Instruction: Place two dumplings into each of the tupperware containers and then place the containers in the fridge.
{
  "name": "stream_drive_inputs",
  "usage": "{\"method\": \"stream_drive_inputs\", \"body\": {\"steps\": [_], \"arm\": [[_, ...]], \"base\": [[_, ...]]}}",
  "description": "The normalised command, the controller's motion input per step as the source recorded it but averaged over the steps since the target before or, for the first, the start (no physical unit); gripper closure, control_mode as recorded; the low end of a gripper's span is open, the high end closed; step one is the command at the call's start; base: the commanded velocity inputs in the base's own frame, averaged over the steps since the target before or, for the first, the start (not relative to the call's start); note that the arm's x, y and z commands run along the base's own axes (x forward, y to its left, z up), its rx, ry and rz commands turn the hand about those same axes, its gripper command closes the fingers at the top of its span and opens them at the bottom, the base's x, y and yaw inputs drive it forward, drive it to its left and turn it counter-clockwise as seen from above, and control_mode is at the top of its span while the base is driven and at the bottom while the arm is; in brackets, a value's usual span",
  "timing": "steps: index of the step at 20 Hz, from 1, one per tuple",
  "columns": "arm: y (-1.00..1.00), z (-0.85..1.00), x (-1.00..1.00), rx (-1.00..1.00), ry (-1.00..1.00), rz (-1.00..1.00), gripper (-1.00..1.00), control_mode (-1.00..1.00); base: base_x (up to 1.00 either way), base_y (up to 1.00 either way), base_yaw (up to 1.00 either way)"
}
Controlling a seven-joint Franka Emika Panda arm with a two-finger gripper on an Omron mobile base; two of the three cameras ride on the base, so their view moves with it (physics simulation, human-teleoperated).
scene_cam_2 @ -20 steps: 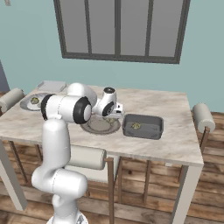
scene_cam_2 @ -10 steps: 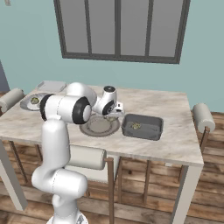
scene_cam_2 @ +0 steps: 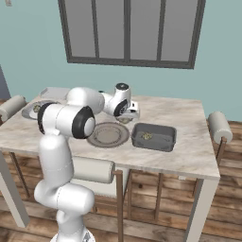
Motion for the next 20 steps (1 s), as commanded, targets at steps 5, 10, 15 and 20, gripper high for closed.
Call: {"method": "stream_drive_inputs", "body": {"steps": [5, 10, 15, 20], "arm": [[-0.93, 0.09, -0.40, 0.00, 0.02, -0.12, 1.00, -1.00], [-1.00, -0.08, -0.22, 0.00, 0.07, -0.17, 1.00, -1.00], [-1.00, -0.04, -0.06, 0.00, 0.12, -0.22, 1.00, -1.00], [-0.94, 0.00, 0.00, 0.00, 0.16, -0.19, 1.00, -1.00]], "base": [[0.00, 0.00, 0.00], [0.00, 0.00, 0.00], [0.00, 0.00, 0.00], [0.00, 0.00, 0.00]]}}
